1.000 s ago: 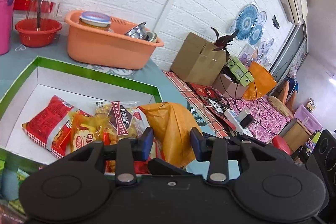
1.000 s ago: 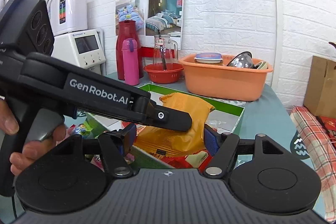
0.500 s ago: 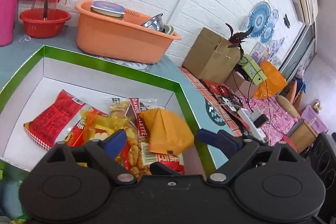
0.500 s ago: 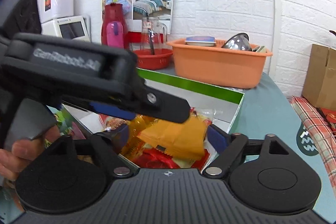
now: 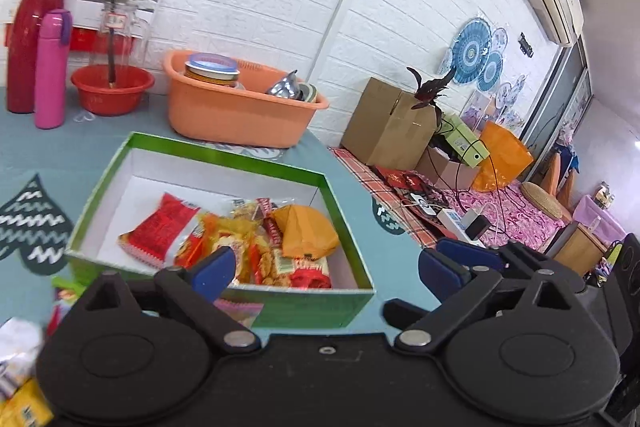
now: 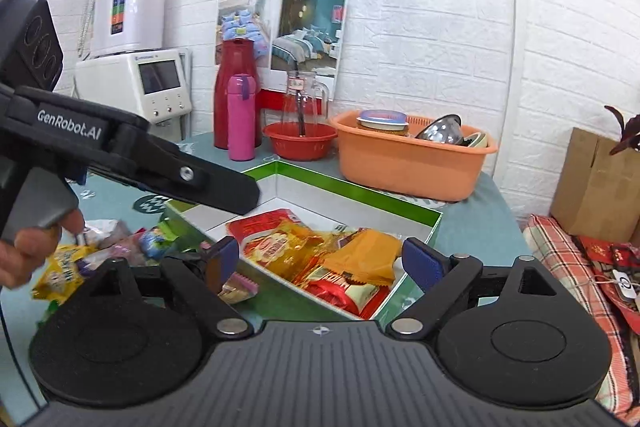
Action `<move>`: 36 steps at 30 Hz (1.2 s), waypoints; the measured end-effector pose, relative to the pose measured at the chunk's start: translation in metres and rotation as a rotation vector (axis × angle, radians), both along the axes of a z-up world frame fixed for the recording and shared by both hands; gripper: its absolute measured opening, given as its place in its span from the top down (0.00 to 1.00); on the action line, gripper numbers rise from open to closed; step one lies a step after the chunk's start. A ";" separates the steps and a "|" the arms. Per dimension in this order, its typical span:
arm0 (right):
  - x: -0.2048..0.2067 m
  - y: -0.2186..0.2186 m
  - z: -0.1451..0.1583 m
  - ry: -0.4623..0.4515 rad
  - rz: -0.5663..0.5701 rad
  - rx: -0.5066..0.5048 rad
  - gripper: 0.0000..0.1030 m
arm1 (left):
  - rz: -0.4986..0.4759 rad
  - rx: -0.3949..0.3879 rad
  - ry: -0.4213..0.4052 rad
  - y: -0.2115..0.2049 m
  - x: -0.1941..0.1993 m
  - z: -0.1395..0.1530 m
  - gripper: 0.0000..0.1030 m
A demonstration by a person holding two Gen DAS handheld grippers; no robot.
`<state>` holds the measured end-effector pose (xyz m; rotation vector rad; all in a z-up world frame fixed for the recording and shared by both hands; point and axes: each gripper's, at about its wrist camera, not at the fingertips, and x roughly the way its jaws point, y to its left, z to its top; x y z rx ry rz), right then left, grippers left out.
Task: Organize snacks
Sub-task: 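Lower the orange pouch into the green box and open the left gripper, then reach the left gripper to the clear bag of brown snacks and grasp it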
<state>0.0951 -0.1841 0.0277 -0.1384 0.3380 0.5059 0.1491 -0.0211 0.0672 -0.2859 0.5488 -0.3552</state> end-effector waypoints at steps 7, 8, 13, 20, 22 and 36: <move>-0.035 0.000 -0.011 0.066 0.079 0.056 0.00 | 0.059 -0.039 0.022 0.033 -0.059 -0.017 0.00; -0.037 0.003 -0.017 0.087 0.091 0.056 0.00 | 0.063 -0.042 0.028 0.036 -0.065 -0.021 0.00; -0.036 0.030 -0.043 0.169 0.180 0.017 0.00 | 0.099 -0.015 0.077 0.048 -0.095 -0.042 0.00; -0.022 0.084 -0.068 0.159 0.263 -0.083 0.00 | 0.137 -0.073 0.128 0.066 -0.115 -0.057 0.00; -0.018 0.093 -0.073 0.141 0.258 -0.104 0.00 | 0.134 -0.071 0.133 0.067 -0.116 -0.059 0.00; -0.059 0.043 -0.091 0.158 0.265 -0.215 0.28 | -0.109 -0.032 0.171 -0.004 -0.066 -0.079 0.00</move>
